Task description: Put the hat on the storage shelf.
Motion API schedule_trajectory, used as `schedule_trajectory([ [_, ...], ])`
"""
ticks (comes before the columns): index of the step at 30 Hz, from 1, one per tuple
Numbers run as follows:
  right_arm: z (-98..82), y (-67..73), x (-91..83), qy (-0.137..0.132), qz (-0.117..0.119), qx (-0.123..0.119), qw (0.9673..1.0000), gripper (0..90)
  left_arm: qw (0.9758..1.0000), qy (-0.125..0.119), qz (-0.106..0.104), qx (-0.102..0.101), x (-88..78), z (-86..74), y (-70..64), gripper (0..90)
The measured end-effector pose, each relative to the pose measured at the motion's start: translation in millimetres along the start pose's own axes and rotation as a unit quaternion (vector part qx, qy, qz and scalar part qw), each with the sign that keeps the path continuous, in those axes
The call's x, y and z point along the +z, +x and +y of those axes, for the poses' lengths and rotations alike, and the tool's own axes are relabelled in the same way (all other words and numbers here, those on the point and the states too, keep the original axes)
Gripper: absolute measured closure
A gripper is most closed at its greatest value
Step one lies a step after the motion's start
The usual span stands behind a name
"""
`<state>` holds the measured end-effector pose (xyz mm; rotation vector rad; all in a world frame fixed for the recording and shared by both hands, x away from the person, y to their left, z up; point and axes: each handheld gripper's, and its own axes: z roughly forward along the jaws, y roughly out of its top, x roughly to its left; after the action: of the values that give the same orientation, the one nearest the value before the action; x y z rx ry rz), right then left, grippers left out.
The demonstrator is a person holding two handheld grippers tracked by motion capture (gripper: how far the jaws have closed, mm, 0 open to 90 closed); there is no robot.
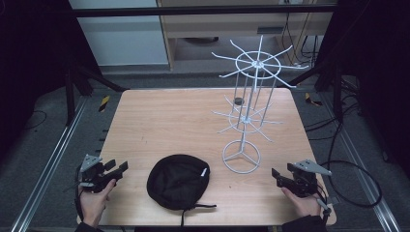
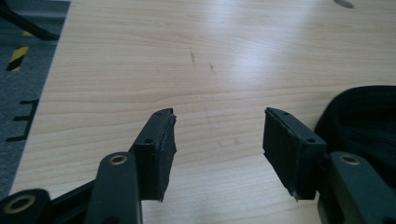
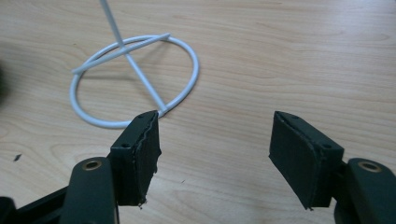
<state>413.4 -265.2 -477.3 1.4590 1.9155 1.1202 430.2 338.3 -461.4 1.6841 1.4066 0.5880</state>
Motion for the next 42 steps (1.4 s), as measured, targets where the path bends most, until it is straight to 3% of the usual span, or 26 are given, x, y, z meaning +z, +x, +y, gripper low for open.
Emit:
schedule_trajectory([
  [2, -0.1, 4.1, -1.0, -0.001, 0.011, -0.004, 0.9999, 33.9, 0.9998, 0.001, -0.018, -0.003, -4.1, -0.9, -5.3, 44.6],
  [10, 4.8, 25.8, -3.9, -0.006, 0.038, -0.028, 0.9988, 40.4, 0.9992, -0.005, -0.037, 0.015, -12.9, -2.0, -21.8, 49.1],
  [16, 11.1, 51.3, -1.0, -0.009, 0.071, -0.038, 0.9967, 40.2, 0.9988, -0.004, -0.041, 0.028, -12.2, -2.0, -31.9, 51.9],
  [22, 16.8, 66.1, 5.7, -0.004, 0.094, -0.040, 0.9947, 41.3, 0.9983, 0.000, -0.047, 0.035, -11.9, -2.9, -39.7, 53.3],
  [36, 33.3, 113.7, 20.1, 0.000, 0.149, -0.073, 0.9862, 44.9, 0.9971, 0.005, -0.056, 0.051, -11.7, -4.4, -54.0, 53.9],
  [42, 40.8, 134.8, 29.8, 0.006, 0.170, -0.094, 0.9809, 45.6, 0.9960, 0.018, -0.066, 0.057, -9.9, -5.3, -59.4, 53.9],
])
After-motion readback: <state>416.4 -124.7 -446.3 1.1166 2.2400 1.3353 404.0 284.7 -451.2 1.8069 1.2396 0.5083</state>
